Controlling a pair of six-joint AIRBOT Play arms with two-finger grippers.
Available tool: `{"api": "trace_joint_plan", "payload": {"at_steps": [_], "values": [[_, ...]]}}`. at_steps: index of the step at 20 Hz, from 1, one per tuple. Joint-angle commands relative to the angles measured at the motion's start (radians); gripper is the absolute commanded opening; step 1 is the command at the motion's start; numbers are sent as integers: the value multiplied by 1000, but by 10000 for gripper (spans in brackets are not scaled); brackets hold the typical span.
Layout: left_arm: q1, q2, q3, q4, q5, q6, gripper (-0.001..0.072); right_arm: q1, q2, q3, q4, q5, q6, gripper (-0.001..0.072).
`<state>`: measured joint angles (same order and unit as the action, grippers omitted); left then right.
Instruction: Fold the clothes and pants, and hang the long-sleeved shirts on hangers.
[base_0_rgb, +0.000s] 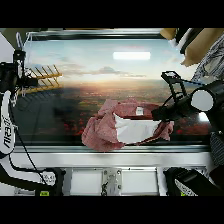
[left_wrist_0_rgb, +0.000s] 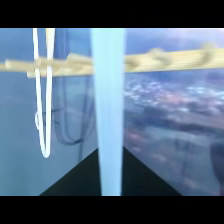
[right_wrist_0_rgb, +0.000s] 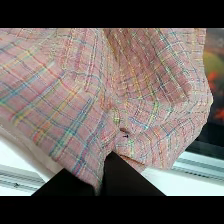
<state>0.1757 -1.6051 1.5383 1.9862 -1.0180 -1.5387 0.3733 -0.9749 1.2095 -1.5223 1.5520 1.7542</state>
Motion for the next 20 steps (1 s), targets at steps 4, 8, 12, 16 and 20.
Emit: {"api": "trace_joint_plan", "payload": {"at_steps": [4,8,12,16,20], "values": [[-143,154,1,-164,-98,229,16,1,0,0,1,0,0,24],[-175,285,1,-605,-256,742,16,1,0,0,1,0,0,24],[-174,381,1,-726,-476,876,16,1,0,0,1,0,0,24],[-174,448,1,-731,-588,983,16,1,0,0,0,0,0,24],[-174,555,-97,-731,-689,1235,14,1,0,0,1,0,0,24]]}}
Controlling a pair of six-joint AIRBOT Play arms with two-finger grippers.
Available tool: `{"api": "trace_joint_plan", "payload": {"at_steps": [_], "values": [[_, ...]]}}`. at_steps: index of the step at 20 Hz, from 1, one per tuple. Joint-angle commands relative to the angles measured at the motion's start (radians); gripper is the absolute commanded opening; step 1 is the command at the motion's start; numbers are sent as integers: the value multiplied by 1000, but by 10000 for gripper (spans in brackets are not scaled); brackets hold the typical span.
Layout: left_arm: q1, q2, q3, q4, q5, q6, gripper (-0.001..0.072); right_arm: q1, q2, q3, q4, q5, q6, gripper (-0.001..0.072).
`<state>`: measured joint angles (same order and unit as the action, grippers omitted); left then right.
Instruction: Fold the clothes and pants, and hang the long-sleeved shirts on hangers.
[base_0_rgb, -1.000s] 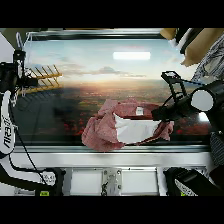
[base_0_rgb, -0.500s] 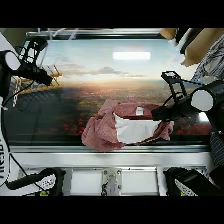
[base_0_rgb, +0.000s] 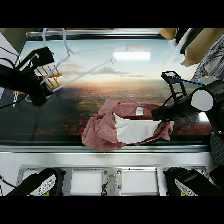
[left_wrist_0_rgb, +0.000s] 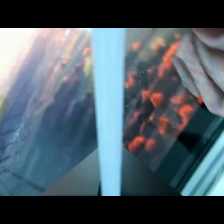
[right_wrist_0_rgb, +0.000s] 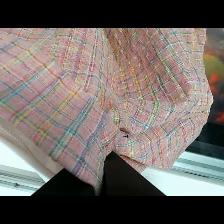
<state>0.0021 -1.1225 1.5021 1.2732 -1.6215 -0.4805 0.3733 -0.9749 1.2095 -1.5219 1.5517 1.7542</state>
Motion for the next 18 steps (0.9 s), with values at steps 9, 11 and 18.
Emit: {"api": "trace_joint_plan", "payload": {"at_steps": [9,11,18], "values": [[0,306,-362,-21,-129,316,15,1,0,0,0,0,0,24],[-5,307,-371,-21,-137,316,15,1,0,0,0,0,0,24],[-3,198,-372,-95,-134,270,15,1,0,0,0,0,0,24]]}}
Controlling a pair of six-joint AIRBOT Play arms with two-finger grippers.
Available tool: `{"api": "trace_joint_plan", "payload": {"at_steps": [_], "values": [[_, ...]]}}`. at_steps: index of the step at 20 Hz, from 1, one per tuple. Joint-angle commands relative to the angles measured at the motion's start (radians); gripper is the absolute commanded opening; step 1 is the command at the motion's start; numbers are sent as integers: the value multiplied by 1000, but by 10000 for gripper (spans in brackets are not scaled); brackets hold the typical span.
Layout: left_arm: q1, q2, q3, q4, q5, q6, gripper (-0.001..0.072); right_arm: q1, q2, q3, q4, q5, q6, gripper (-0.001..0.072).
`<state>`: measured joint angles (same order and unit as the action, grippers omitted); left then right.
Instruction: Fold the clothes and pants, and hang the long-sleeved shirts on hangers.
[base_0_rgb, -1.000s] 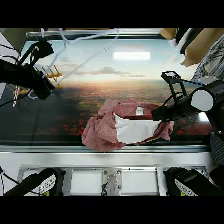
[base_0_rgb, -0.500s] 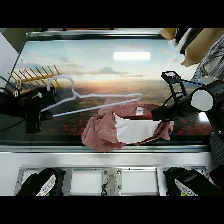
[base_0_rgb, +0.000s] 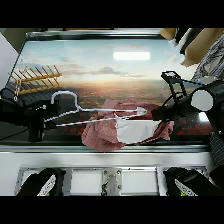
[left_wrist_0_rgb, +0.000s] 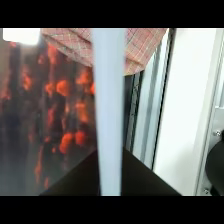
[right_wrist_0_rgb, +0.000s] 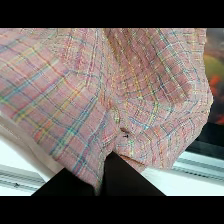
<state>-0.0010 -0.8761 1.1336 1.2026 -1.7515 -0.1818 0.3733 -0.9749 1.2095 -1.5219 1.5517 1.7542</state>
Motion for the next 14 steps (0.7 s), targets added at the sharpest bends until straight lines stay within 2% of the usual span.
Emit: {"api": "trace_joint_plan", "payload": {"at_steps": [1,8,11,14], "values": [[0,-79,-3,-25,-3,-28,15,1,0,0,0,0,0,24],[-4,-247,-3,-27,24,-23,14,1,0,0,0,0,0,24],[-48,-276,-3,-26,36,18,14,1,0,0,0,0,0,24],[-121,-298,-3,-27,61,19,14,1,0,0,0,0,0,24]]}}
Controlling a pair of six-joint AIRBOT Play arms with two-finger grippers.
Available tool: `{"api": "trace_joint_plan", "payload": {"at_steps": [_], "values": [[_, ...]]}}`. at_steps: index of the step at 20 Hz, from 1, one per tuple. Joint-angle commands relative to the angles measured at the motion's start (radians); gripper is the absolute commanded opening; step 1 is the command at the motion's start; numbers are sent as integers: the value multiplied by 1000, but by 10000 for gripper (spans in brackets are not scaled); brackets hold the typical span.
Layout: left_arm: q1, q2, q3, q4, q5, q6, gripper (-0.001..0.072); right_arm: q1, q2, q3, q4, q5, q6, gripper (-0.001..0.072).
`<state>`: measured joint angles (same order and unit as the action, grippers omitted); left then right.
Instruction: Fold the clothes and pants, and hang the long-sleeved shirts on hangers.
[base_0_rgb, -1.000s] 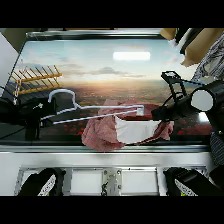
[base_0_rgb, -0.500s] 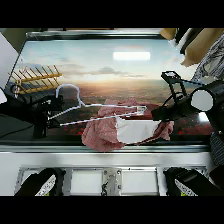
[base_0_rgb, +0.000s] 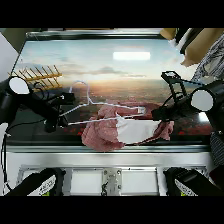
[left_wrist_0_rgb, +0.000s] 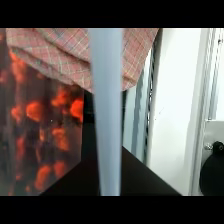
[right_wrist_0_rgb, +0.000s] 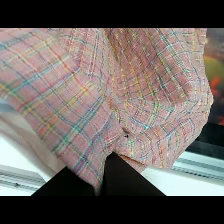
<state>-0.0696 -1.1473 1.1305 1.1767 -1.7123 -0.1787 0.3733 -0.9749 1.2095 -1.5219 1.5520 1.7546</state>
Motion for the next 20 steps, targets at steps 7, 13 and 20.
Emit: {"api": "trace_joint_plan", "payload": {"at_steps": [7,13,20], "values": [[-119,-90,0,-63,64,14,14,1,0,0,6,0,0,24],[-111,-111,0,-127,127,-20,14,1,0,8,32,-2,-26,24],[-116,-111,0,-130,145,-66,14,3,4,126,34,1,-26,23]]}}
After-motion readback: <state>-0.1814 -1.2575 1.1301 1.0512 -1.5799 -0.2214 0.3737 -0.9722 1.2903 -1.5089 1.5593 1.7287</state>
